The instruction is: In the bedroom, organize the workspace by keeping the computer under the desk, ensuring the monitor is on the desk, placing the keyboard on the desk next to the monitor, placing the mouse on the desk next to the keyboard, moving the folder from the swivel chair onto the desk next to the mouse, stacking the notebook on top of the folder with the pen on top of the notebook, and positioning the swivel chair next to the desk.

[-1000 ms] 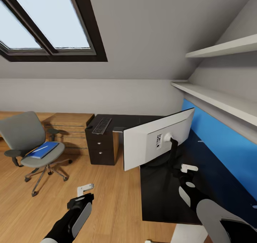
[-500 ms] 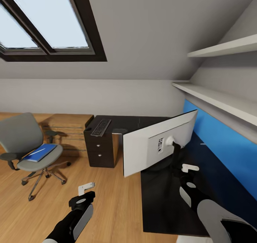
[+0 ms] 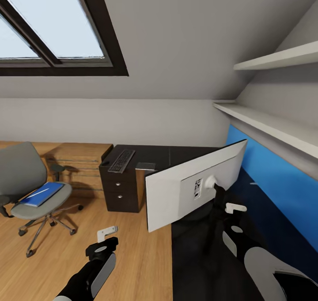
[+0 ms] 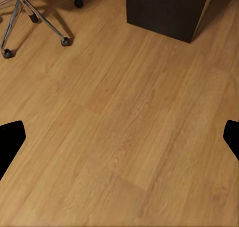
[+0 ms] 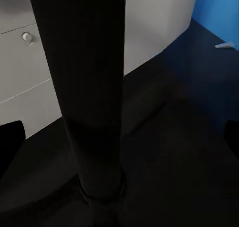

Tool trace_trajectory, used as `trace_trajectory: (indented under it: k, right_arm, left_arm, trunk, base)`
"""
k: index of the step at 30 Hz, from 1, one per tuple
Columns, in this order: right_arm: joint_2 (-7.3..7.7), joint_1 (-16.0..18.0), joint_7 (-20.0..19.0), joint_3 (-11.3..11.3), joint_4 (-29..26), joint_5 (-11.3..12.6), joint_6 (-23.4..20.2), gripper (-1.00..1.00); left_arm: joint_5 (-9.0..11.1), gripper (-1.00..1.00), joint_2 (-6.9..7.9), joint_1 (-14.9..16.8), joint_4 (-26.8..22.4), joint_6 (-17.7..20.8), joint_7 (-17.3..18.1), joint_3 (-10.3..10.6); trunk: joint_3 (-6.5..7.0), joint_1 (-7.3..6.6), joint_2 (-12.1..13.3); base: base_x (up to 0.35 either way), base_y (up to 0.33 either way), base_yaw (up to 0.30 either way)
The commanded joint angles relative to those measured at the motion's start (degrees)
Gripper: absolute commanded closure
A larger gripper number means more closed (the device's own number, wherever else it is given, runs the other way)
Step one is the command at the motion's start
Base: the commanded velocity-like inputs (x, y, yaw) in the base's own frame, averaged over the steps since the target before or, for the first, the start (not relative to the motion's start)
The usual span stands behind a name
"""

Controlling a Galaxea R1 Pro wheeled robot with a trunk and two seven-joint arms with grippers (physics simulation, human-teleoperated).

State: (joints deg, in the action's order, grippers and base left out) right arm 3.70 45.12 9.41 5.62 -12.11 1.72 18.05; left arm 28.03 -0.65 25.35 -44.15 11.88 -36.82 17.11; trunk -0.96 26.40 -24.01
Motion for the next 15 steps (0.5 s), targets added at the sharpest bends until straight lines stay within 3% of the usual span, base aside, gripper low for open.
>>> trace_trajectory:
  k: [1,15]
  right_arm:
    - [-0.01,0.05,-0.09,0.19,0.06,0.19,0.28,-1.0]
    - [-0.17,0.05,-0.09,0.18,0.15,0.12,0.84,-1.0]
  left_arm:
    - [0.27,-1.0,0.04,0.05,-0.08,0.21,-0.46,0.21]
    - [0.27,-1.0,0.05,0.05,-0.12,0.24,-0.53,0.15]
  trunk:
    - [-0.1,0.04,-0.11]
    - [-0.1,0.04,-0.11]
  base:
    - [0.037,-0.024,0.0]
    - [0.008,-0.005,0.0]
